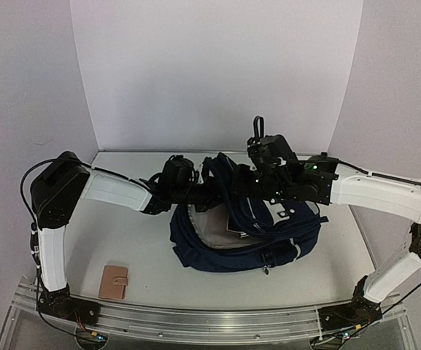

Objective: Pack the student bag
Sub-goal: Place the book in the student bag.

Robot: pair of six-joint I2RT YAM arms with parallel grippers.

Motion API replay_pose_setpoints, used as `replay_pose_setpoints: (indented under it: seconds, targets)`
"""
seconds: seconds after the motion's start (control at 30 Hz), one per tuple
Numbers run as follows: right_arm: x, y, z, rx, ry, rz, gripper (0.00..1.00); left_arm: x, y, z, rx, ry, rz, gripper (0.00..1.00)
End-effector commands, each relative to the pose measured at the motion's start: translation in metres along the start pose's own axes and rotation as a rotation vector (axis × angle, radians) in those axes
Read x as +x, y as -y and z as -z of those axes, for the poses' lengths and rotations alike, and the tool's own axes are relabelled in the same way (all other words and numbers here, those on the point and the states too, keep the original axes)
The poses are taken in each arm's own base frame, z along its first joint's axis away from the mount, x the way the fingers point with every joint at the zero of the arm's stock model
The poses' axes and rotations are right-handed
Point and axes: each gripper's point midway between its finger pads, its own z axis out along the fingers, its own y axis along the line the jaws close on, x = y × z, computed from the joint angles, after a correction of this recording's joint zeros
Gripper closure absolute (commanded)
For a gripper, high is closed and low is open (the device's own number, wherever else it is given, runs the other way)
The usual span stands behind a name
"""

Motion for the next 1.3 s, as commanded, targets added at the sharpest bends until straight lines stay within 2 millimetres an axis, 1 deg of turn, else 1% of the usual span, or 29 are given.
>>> replay_pose_setpoints:
  seconds: [0.0, 0.07, 0.1, 0.2, 0.3, 0.33, 0.37, 0.47, 0.5, 0.53, 0.57, 0.63, 0.67, 0.73, 0.77, 0.8, 0.87, 0.93, 1.03, 1.1, 1.17, 1.2, 1.27]
  targets:
    - [-0.017, 0.010, 0.011, 0.034, 0.071, -0.030, 1.00, 0.007, 0.024, -0.019, 0.039, -0.015, -0.055, 0.99]
    - [-0.016, 0.012, 0.011, 0.041, 0.074, -0.030, 1.00, 0.010, 0.022, -0.017, 0.033, -0.025, -0.055, 0.96]
    - [-0.016, 0.014, 0.011, 0.046, 0.075, -0.030, 1.00, 0.009, 0.022, -0.013, 0.028, -0.022, -0.057, 0.93]
    - [-0.012, 0.019, 0.012, 0.058, 0.073, -0.027, 1.00, 0.004, 0.025, 0.011, 0.008, -0.016, -0.078, 0.74]
    - [-0.007, 0.023, 0.011, 0.063, 0.062, -0.013, 1.00, 0.001, 0.020, 0.046, -0.072, -0.012, -0.092, 0.58]
    - [-0.005, 0.024, 0.011, 0.062, 0.056, -0.006, 1.00, 0.002, 0.014, 0.056, -0.109, -0.015, -0.099, 0.54]
    - [-0.004, 0.023, 0.010, 0.058, 0.049, 0.007, 1.00, 0.002, 0.012, 0.070, -0.145, -0.015, -0.099, 0.49]
    - [0.003, 0.016, 0.009, 0.035, 0.022, 0.050, 0.99, 0.008, -0.010, 0.110, -0.277, -0.005, -0.090, 0.37]
    - [0.005, 0.013, 0.009, 0.019, 0.008, 0.058, 0.93, 0.007, -0.018, 0.125, -0.319, 0.009, -0.067, 0.34]
    - [0.006, 0.009, 0.009, 0.000, -0.006, 0.058, 0.81, 0.006, -0.029, 0.139, -0.362, 0.028, -0.029, 0.31]
    - [0.007, 0.007, 0.011, -0.015, -0.013, 0.055, 0.66, 0.008, -0.037, 0.154, -0.396, 0.044, 0.016, 0.28]
    - [0.006, 0.002, 0.016, -0.041, -0.019, 0.043, 0.35, 0.001, -0.044, 0.185, -0.425, 0.108, 0.083, 0.21]
    - [0.003, 0.003, 0.019, -0.039, -0.010, 0.036, 0.26, 0.000, -0.048, 0.196, -0.442, 0.137, 0.091, 0.18]
    - [-0.001, 0.012, 0.026, -0.010, 0.006, 0.021, 0.09, -0.006, -0.042, 0.216, -0.460, 0.196, 0.073, 0.11]
    - [-0.004, 0.019, 0.030, 0.015, 0.020, 0.005, 0.04, -0.008, -0.039, 0.223, -0.468, 0.214, 0.061, 0.09]
    - [-0.005, 0.029, 0.033, 0.043, 0.020, -0.006, 0.02, -0.010, -0.036, 0.228, -0.476, 0.225, 0.043, 0.07]
    - [-0.005, 0.060, 0.035, 0.127, 0.024, -0.046, 0.02, -0.016, -0.026, 0.232, -0.468, 0.227, 0.008, 0.04]
    - [-0.003, 0.093, 0.037, 0.214, 0.026, -0.087, 0.02, -0.019, -0.021, 0.227, -0.465, 0.199, -0.012, 0.03]
    - [-0.002, 0.146, 0.048, 0.356, 0.058, -0.143, 0.02, -0.023, -0.013, 0.209, -0.446, 0.128, -0.044, 0.03]
    - [-0.002, 0.185, 0.056, 0.431, 0.072, -0.203, 0.02, -0.031, -0.005, 0.196, -0.415, 0.107, -0.077, 0.03]
    - [-0.001, 0.216, 0.064, 0.479, 0.085, -0.270, 0.02, -0.042, 0.007, 0.183, -0.374, 0.096, -0.135, 0.03]
    - [0.001, 0.226, 0.068, 0.490, 0.090, -0.296, 0.02, -0.048, 0.012, 0.176, -0.357, 0.091, -0.166, 0.03]
    - [0.005, 0.237, 0.072, 0.501, 0.097, -0.336, 0.02, -0.059, 0.013, 0.161, -0.361, 0.083, -0.191, 0.03]
